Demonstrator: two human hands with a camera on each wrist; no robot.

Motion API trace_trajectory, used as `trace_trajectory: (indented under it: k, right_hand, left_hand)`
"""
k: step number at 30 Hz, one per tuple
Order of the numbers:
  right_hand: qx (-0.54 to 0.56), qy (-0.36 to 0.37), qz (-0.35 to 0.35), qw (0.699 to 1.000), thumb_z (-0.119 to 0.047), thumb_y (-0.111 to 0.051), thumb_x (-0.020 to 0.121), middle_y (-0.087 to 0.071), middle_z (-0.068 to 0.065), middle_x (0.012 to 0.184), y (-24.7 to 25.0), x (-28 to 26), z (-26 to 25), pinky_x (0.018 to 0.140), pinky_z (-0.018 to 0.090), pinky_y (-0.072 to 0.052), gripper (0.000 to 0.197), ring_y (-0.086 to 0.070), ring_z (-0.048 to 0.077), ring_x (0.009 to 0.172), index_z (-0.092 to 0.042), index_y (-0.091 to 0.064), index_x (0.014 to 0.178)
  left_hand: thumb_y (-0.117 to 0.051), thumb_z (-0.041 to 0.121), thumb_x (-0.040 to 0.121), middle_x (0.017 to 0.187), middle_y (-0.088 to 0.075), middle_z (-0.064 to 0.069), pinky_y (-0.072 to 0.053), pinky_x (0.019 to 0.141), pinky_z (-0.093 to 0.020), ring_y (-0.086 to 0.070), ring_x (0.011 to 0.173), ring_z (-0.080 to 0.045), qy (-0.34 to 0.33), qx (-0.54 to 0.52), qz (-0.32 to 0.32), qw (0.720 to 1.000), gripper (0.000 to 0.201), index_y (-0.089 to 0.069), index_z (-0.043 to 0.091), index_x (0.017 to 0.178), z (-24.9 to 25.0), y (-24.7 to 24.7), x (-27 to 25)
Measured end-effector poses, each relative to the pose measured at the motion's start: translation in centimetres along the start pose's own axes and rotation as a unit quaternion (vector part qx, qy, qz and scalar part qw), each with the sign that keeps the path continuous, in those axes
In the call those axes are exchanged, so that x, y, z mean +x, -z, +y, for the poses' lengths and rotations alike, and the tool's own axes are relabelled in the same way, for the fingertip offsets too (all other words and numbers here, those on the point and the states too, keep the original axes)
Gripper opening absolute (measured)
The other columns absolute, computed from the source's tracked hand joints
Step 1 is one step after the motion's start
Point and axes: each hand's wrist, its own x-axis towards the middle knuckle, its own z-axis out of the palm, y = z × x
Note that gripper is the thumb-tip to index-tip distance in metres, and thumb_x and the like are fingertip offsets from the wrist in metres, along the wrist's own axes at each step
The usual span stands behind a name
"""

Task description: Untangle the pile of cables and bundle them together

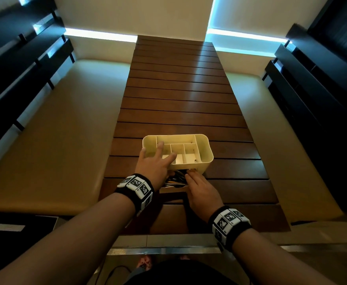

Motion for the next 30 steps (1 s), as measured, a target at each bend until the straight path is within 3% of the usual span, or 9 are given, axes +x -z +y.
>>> trace_trajectory:
  k: [5,9,11,14,17,19,21,23,30]
  right_hand:
    - [0.027,-0.014,-0.043,0.999,-0.003,-0.066,0.078,-0.063,0.012,0.122,0.1,1.1,0.2,0.096,0.035,-0.052,0.049,-0.061,0.028,0.111,-0.003,-0.058,0.127]
    - [0.024,-0.01,-0.094,0.995,-0.005,-0.059,0.084,-0.059,0.009,0.131,0.3,1.3,0.8,0.102,0.036,-0.047,0.046,-0.055,0.026,0.123,-0.007,-0.057,0.13]
    - [0.032,-0.009,-0.093,0.995,-0.007,-0.058,0.086,-0.062,0.008,0.129,1.0,1.5,1.0,0.092,0.039,-0.054,0.039,-0.058,0.027,0.118,-0.008,-0.061,0.125]
    - [0.051,0.047,-0.01,0.998,-0.013,-0.06,0.085,-0.072,0.008,0.105,1.9,1.6,1.6,0.063,0.038,-0.061,0.023,-0.07,0.027,0.088,-0.008,-0.072,0.104]
    - [0.066,0.076,0.075,0.992,-0.026,-0.061,0.089,-0.07,0.007,0.104,2.6,1.6,1.8,0.074,0.035,-0.057,0.025,-0.065,0.023,0.092,-0.009,-0.074,0.102]
    - [0.062,0.034,0.086,0.994,-0.037,-0.064,0.087,-0.062,0.006,0.114,3.3,2.2,1.6,0.087,0.036,-0.05,0.032,-0.055,0.022,0.105,-0.015,-0.07,0.11]
    - [0.046,-0.05,0.045,0.997,-0.047,-0.067,0.083,-0.047,0.001,0.132,3.8,3.4,1.4,0.105,0.04,-0.035,0.05,-0.038,0.018,0.123,-0.024,-0.06,0.127]
    - [0.011,-0.101,-0.022,0.995,-0.053,-0.07,0.08,-0.034,-0.003,0.143,3.7,4.4,1.4,0.114,0.04,-0.021,0.067,-0.025,0.017,0.134,-0.03,-0.048,0.138]
    - [-0.033,-0.128,-0.029,0.991,-0.05,-0.076,0.075,-0.034,0.0,0.145,1.4,4.5,1.6,0.112,0.038,-0.014,0.044,-0.035,0.022,0.134,-0.025,-0.061,0.108]
  left_hand:
    - [-0.042,0.065,0.093,0.163,-0.005,-0.013,-0.018,0.115,-0.053,-0.065,0.105,-0.027,-0.014,-0.008,0.013,1.0,0.06,-0.019,0.041,0.143,-0.3,0.0,-0.1]
    - [-0.038,0.077,0.087,0.163,-0.005,-0.014,-0.032,0.108,-0.047,-0.066,0.102,-0.026,-0.027,0.0,0.018,0.999,0.067,-0.022,0.043,0.141,-0.4,-0.1,-0.5]
    - [-0.041,0.076,0.087,0.163,-0.005,-0.015,-0.034,0.106,-0.046,-0.067,0.099,-0.027,-0.028,0.009,0.016,0.999,0.068,-0.02,0.041,0.142,-0.4,-0.2,-0.4]
    - [-0.042,0.071,0.089,0.162,-0.008,-0.015,-0.036,0.104,-0.045,-0.068,0.096,-0.027,-0.028,0.015,0.024,0.999,0.065,-0.02,0.04,0.142,-0.6,-0.4,-0.1]
    - [-0.042,0.069,0.091,0.162,-0.007,-0.015,-0.036,0.105,-0.045,-0.068,0.097,-0.027,-0.025,0.016,0.021,0.999,0.063,-0.019,0.04,0.142,-0.5,-0.4,0.0]
    - [-0.042,0.068,0.091,0.163,-0.006,-0.015,-0.036,0.105,-0.045,-0.068,0.097,-0.027,-0.023,0.012,0.019,0.999,0.063,-0.019,0.04,0.142,-0.5,-0.3,0.0]
    - [-0.043,0.067,0.091,0.163,-0.006,-0.015,-0.036,0.106,-0.046,-0.068,0.098,-0.027,-0.022,0.009,0.016,1.0,0.063,-0.019,0.04,0.142,-0.5,-0.3,0.0]
    - [-0.043,0.068,0.091,0.163,-0.006,-0.015,-0.036,0.106,-0.047,-0.067,0.099,-0.027,-0.018,0.008,0.013,1.0,0.063,-0.019,0.04,0.142,-0.5,-0.4,0.0]
    - [-0.041,0.075,0.086,0.162,-0.006,-0.014,-0.032,0.108,-0.047,-0.066,0.102,-0.027,-0.02,-0.008,0.017,1.0,0.068,-0.022,0.041,0.143,-0.3,-0.1,-0.5]
